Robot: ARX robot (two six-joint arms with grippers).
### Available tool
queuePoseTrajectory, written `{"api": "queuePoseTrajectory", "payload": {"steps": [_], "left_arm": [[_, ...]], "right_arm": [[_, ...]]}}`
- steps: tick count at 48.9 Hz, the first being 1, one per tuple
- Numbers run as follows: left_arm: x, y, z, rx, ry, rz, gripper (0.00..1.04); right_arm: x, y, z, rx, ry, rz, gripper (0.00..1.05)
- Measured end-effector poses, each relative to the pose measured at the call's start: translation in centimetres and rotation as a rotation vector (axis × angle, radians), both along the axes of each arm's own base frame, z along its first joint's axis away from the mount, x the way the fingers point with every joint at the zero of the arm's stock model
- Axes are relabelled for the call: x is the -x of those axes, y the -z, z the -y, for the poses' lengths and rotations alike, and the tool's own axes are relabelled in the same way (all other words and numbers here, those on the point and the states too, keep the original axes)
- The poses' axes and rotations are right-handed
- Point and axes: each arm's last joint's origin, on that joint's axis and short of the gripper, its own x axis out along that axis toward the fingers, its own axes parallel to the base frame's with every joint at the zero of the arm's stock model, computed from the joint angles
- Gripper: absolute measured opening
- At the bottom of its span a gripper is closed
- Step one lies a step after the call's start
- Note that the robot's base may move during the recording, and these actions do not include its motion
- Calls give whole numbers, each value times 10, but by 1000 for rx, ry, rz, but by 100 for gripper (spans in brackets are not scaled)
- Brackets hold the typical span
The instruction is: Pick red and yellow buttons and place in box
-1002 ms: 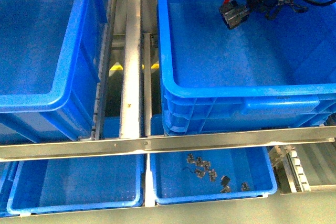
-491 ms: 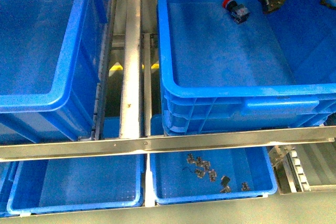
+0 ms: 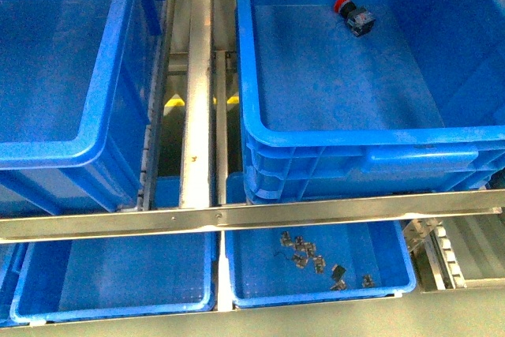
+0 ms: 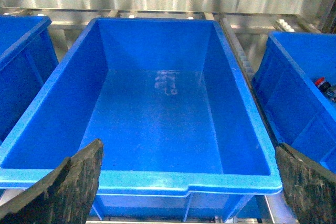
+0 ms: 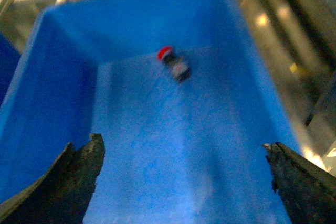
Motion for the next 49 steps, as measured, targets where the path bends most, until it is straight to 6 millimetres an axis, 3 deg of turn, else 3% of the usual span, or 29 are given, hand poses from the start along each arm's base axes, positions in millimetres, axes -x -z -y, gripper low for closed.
{"api": "queuePoseTrajectory", "payload": {"steps": [7, 14, 22, 34, 49], "left_arm": [[0, 0, 0, 0, 0, 0, 97], [0, 0, 0, 0, 0, 0, 97], [0, 0, 0, 0, 0, 0, 97], [0, 0, 0, 0, 0, 0, 97], [0, 0, 0, 0, 0, 0, 97]], "right_arm": [[33, 8, 11, 128, 35, 236, 63], [63, 13, 20, 158, 41, 246, 32], [85, 17, 26, 166, 35, 246, 4], [111, 31, 37, 171, 38, 232, 4], [131, 29, 37, 171, 37, 240, 4]]}}
